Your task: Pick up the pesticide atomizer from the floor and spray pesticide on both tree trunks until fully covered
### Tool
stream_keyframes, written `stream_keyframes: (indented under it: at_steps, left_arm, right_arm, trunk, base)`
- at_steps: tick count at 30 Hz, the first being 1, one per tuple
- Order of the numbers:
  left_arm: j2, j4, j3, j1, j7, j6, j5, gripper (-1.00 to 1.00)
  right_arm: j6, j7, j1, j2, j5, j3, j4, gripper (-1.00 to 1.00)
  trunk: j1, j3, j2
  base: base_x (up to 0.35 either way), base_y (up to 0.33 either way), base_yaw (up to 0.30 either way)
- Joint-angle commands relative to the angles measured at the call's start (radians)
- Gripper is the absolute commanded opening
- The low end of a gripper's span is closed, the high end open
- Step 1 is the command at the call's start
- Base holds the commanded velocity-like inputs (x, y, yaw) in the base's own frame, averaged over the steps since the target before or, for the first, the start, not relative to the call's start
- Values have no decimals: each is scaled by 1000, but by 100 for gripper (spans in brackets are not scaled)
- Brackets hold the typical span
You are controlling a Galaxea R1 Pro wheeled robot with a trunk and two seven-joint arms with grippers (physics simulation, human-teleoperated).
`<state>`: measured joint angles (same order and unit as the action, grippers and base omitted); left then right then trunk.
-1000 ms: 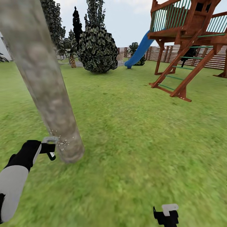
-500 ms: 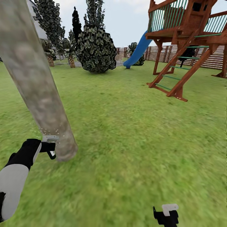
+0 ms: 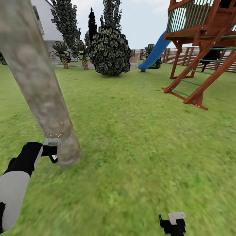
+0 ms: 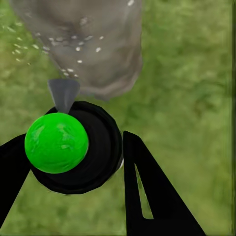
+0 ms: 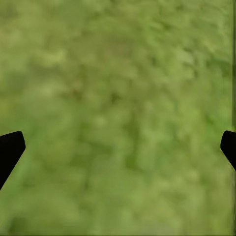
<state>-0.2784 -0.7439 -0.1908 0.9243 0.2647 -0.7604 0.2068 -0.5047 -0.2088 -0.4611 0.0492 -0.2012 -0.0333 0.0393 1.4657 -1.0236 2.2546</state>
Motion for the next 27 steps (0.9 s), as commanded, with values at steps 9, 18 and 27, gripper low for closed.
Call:
stream_keyframes:
  at_steps: [9,18,27]
  left_arm:
    - [1,-1,-4,1,9,-4,11,-100]
    - [1,-1,-6,2,5,-5,14,-100]
    - [-17,1,-65,-59,-35,1,15,-100]
  right_arm:
    - [-1,-4,-1,0,-11,-4,-1,100]
    - [-1,-5,-1,0,-11,-4,-1,100]
    - [-1,-5,-1,0,-11,-4,-1,100]
  trunk:
    - [0,-1,0]
    - [0,-1,0]
    - [0,-1,0]
  base:
    - [15,-270,1]
    - [81,-273,1]
    - [144,-270,233]
